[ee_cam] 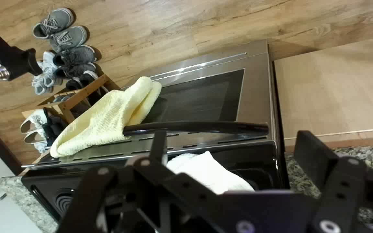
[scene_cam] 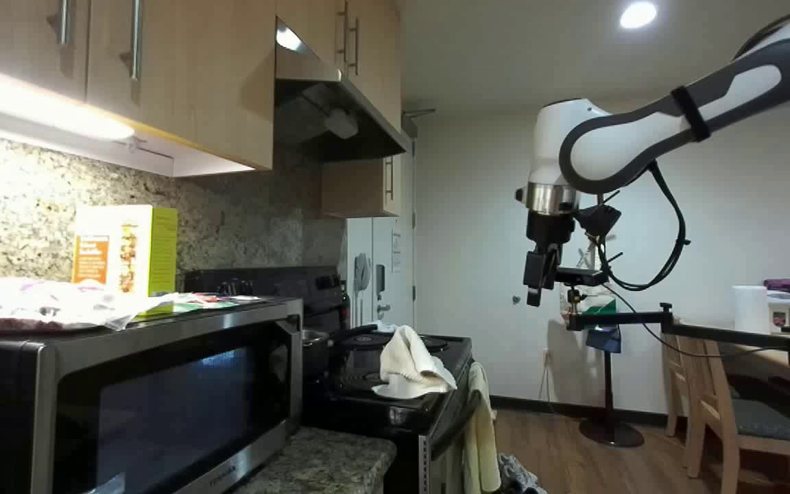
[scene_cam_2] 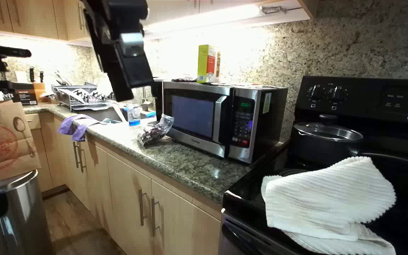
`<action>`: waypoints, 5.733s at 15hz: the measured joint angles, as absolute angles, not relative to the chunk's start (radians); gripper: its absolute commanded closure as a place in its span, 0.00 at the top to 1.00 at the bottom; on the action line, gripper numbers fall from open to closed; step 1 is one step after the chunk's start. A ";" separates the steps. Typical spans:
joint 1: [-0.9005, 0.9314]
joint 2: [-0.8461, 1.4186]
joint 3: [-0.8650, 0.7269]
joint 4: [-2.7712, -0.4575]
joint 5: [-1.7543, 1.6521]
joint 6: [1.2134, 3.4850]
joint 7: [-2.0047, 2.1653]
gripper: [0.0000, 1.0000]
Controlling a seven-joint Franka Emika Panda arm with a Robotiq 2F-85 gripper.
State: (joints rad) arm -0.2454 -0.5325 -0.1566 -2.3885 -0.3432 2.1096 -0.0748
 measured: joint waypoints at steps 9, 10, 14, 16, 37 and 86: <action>-0.142 -0.421 -0.205 -2.452 -0.227 2.558 -0.092 1.00; -0.113 -0.383 -0.212 -2.464 -0.184 2.642 -0.109 1.00; 0.050 -0.227 -0.245 -2.473 0.041 2.853 -0.244 1.00; 0.035 -0.222 -0.233 -2.472 0.039 2.852 -0.239 1.00; 0.743 -0.090 -0.558 -2.348 0.638 3.193 -0.694 1.00; 0.820 0.279 -0.826 -1.923 1.691 2.792 -1.469 1.00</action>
